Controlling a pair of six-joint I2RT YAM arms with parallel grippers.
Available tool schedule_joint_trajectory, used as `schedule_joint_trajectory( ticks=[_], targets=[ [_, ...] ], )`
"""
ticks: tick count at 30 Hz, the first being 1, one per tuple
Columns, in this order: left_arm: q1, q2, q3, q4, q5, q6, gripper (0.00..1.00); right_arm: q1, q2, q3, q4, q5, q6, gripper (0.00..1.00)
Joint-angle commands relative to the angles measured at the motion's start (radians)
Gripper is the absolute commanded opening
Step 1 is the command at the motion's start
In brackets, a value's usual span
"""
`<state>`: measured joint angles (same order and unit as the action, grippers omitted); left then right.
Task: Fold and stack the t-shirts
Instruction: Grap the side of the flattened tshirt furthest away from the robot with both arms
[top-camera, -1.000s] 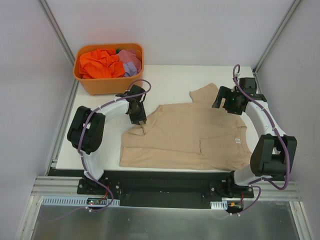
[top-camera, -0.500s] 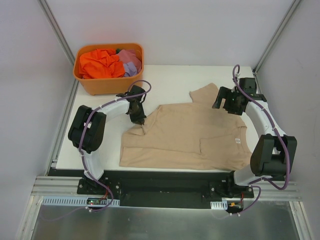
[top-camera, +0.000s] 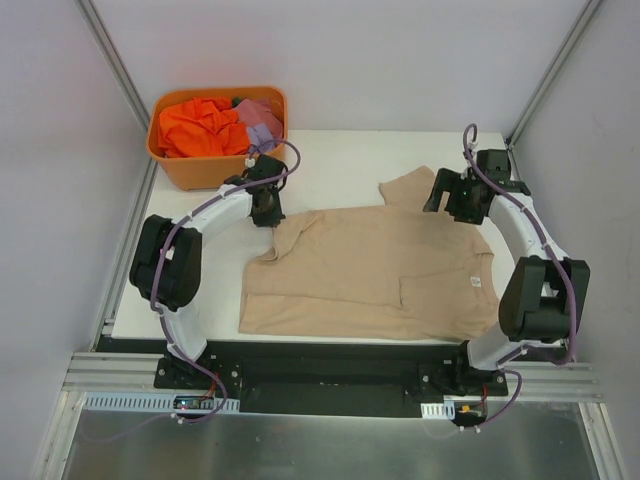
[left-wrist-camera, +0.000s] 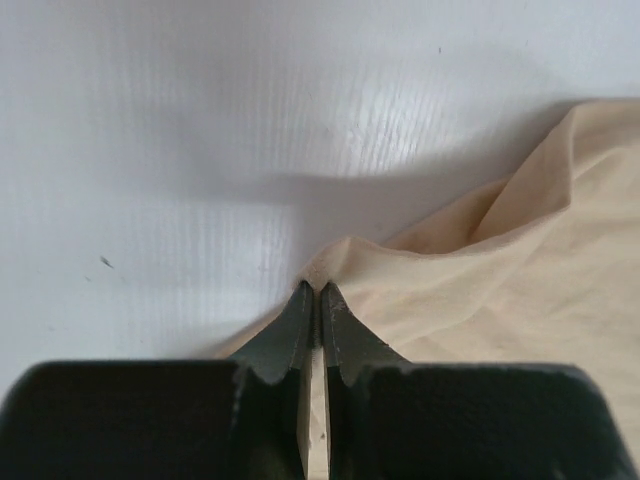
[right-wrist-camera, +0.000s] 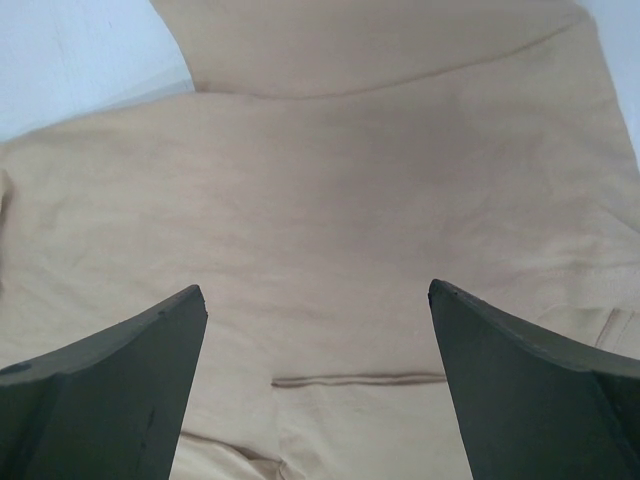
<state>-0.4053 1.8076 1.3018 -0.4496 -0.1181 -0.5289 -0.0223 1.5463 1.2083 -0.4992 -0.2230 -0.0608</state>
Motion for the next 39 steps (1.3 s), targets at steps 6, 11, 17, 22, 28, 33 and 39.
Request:
schedule_joint_trajectory(
  ticks=[6, 11, 17, 22, 28, 33, 39],
  targets=[
    [0.059, 0.055, 0.114, -0.009, -0.058, 0.081, 0.00, 0.053, 0.288, 0.350, 0.004, 0.048, -0.013, 0.96],
    [0.074, 0.111, 0.166, -0.009, -0.075, 0.110, 0.00, 0.087, 0.510, 0.635, -0.058, 0.152, 0.042, 0.96],
    [0.097, 0.151, 0.185, -0.011, -0.063, 0.113, 0.00, 0.104, 0.793, 1.028, -0.150, 0.281, 0.101, 0.96],
    [0.123, 0.165, 0.183, -0.009, -0.058, 0.102, 0.00, 0.107, 0.939, 1.174, -0.112, 0.329, 0.142, 0.96],
    [0.126, 0.183, 0.206, -0.009, -0.037, 0.112, 0.00, 0.114, 0.995, 1.172, -0.085, 0.329, 0.214, 0.96],
    [0.126, 0.177, 0.209, -0.011, -0.026, 0.116, 0.00, 0.137, 1.015, 1.180, -0.171, 0.387, 0.165, 0.96],
    [0.126, 0.162, 0.198, -0.009, -0.020, 0.119, 0.00, 0.165, 1.017, 1.189, -0.220, 0.445, 0.124, 0.90]
  ],
)
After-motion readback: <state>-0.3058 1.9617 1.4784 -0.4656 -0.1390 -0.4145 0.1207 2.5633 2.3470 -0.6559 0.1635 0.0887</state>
